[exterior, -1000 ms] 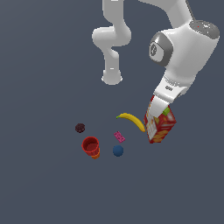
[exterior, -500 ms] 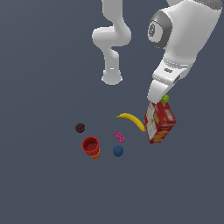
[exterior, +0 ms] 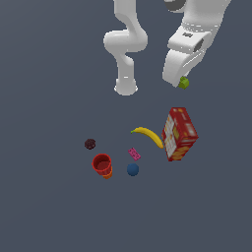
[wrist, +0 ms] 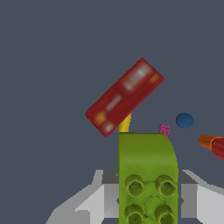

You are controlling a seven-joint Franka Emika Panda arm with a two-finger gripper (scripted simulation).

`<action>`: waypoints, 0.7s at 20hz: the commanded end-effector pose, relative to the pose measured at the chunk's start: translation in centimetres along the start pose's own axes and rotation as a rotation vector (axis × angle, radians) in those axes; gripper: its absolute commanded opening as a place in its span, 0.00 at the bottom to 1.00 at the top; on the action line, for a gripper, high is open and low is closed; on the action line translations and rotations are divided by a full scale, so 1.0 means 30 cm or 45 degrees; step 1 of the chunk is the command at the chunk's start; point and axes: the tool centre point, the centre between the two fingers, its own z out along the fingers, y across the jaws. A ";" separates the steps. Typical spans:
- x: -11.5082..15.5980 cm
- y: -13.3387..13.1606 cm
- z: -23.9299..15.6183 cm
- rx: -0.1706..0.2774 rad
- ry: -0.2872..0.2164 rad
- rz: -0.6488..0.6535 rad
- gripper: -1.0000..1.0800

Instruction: Pick up a designated object from a clutter of objects.

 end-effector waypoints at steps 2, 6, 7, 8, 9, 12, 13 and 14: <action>-0.056 -0.027 -0.092 0.001 0.000 0.000 0.00; -0.106 -0.049 -0.180 0.001 0.000 0.000 0.00; -0.116 -0.053 -0.199 0.001 0.000 0.000 0.00; -0.125 -0.058 -0.216 0.001 -0.001 0.000 0.00; -0.134 -0.061 -0.231 0.001 -0.001 0.000 0.00; -0.153 -0.069 -0.268 0.000 -0.001 0.000 0.00; -0.158 -0.071 -0.277 0.000 -0.001 0.000 0.00; -0.161 -0.073 -0.284 0.000 -0.001 0.000 0.00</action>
